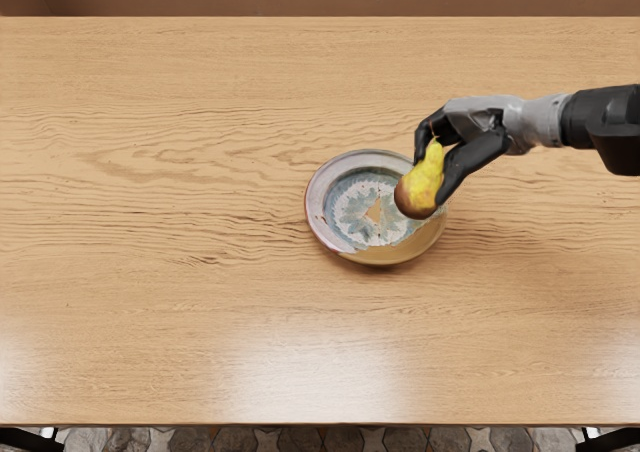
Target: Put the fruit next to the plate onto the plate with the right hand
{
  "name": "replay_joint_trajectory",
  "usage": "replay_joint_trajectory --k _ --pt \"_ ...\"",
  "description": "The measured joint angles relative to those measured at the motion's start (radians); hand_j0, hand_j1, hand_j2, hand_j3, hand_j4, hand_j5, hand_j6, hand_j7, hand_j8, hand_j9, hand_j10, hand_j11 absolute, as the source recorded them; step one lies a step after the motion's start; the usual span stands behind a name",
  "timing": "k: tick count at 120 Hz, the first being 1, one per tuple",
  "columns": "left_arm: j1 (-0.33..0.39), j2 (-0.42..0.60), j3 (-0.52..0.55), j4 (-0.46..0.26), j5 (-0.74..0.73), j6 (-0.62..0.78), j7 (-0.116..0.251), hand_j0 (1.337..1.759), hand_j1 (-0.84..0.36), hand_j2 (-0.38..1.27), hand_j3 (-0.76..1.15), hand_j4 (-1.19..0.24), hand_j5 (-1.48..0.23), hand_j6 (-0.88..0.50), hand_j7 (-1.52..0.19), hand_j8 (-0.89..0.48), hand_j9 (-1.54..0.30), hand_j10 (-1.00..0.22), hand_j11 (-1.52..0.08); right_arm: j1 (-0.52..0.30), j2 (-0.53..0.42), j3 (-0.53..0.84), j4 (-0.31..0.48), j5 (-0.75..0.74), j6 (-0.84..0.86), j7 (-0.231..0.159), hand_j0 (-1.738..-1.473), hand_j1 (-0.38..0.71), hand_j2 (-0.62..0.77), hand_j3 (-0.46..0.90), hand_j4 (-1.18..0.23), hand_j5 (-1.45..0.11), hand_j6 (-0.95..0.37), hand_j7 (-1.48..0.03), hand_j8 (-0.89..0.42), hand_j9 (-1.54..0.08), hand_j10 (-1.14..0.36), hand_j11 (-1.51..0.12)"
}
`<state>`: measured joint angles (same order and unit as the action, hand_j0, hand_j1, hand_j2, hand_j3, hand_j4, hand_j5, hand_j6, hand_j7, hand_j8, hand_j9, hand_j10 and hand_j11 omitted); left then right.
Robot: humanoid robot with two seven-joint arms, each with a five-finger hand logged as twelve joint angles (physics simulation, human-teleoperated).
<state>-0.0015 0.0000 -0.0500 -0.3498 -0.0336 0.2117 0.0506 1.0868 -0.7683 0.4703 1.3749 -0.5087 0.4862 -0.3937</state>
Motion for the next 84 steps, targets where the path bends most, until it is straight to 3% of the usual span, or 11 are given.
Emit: replay_joint_trajectory --k 54,84 --pt "0.000 0.000 0.000 0.000 0.000 0.000 0.000 1.658 0.34 0.00 0.00 -0.01 -0.01 -0.01 -0.01 -0.01 -0.01 -0.01 -0.01 0.006 0.089 -0.001 -0.057 -0.013 -0.006 -0.008 -1.658 0.36 0.59 0.00 -0.81 -1.16 -0.55 -1.13 -0.63 -1.15 -0.87 -1.15" --pt "0.000 0.000 0.000 0.000 0.000 0.000 0.000 1.658 0.34 0.00 0.00 -0.01 -0.01 -0.01 -0.01 -0.01 -0.01 -0.01 -0.01 0.011 0.145 -0.002 -0.178 -0.041 -0.005 -0.008 -1.658 0.37 0.59 0.00 -0.83 -1.17 -0.54 -1.13 -0.63 -1.16 -0.86 -1.16"
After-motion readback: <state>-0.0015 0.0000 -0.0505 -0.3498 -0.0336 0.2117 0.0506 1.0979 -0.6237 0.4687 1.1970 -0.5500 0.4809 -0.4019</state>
